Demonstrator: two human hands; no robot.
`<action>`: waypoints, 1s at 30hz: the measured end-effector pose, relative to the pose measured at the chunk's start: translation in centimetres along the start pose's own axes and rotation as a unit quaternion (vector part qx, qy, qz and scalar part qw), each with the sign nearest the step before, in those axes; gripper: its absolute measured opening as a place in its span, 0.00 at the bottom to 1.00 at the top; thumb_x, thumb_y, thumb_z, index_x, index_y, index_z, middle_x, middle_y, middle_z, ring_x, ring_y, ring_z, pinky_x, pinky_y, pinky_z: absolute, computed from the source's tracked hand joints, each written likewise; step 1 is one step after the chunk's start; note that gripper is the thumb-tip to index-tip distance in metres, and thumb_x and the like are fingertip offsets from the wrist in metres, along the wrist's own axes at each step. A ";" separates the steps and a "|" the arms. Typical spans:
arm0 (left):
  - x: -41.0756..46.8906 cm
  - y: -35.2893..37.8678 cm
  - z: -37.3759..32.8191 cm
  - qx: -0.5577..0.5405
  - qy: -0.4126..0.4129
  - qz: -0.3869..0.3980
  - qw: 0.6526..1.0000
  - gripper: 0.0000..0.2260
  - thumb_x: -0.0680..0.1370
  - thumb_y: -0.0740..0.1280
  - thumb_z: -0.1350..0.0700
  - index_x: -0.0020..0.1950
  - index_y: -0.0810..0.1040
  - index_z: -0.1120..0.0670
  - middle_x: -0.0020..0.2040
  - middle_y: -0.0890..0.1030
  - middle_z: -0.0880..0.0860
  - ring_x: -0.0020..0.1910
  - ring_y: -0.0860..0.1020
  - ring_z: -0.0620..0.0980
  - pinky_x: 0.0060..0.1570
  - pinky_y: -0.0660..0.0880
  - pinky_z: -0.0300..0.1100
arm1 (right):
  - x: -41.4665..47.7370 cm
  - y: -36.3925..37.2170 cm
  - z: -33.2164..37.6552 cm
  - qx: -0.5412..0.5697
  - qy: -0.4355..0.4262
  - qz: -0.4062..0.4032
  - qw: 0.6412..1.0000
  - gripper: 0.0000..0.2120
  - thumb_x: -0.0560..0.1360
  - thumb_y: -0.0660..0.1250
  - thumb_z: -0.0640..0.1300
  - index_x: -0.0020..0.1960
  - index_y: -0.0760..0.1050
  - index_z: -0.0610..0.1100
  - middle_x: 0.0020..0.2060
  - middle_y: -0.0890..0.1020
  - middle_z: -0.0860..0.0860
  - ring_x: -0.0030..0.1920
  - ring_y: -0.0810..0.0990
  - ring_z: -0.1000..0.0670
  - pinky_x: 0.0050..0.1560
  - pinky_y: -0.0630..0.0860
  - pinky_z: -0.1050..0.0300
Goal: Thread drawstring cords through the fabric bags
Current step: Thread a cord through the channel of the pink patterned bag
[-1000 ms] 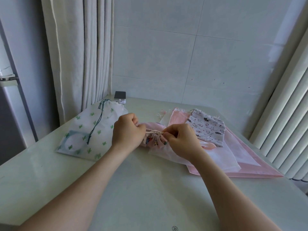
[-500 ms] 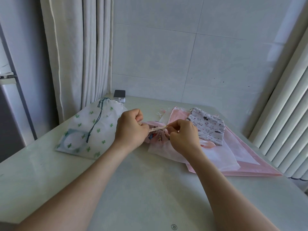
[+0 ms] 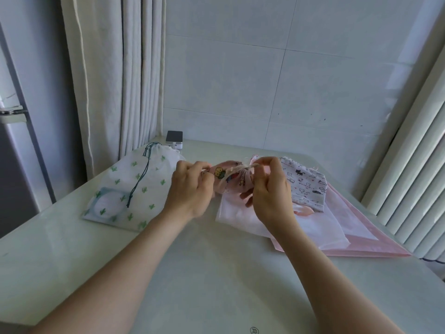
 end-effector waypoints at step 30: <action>-0.5 -8.2 -1.2 0.191 -0.056 -0.306 0.931 0.11 0.83 0.61 0.57 0.64 0.76 0.56 0.53 0.81 0.59 0.43 0.74 0.59 0.40 0.66 0.51 | 0.5 8.4 3.8 -0.005 -0.103 0.104 0.989 0.16 0.81 0.66 0.45 0.67 0.72 0.56 0.60 0.79 0.60 0.42 0.81 0.51 0.44 0.77 0.55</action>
Point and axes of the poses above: each hand's wrist, its own x-axis towards the middle knuckle, its own y-axis out of the palm, z = x × y, the point moved 2 cm from there along x, towards the middle knuckle
